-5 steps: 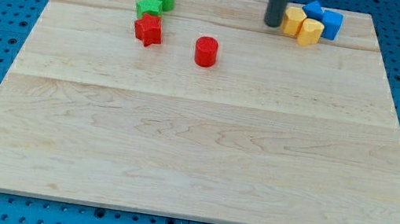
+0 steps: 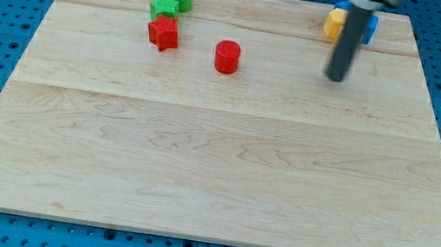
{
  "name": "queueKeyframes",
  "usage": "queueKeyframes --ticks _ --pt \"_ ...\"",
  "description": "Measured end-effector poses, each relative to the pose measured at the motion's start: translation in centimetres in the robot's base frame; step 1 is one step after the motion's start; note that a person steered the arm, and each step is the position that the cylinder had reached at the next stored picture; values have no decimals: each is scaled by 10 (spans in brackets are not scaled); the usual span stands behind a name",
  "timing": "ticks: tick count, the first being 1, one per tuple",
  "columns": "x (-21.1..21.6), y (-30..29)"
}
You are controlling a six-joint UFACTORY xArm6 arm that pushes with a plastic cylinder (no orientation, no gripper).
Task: Slightly move the blue triangle to the left
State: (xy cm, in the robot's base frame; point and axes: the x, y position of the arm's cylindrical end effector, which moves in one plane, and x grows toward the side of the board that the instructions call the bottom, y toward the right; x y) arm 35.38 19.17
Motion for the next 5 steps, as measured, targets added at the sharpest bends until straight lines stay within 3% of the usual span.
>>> queueKeyframes --ticks 1,2,3,4,5 --pt "-20 122" --pt "-70 153" --pt "-156 106" --pt "-162 84" --pt "-163 10"
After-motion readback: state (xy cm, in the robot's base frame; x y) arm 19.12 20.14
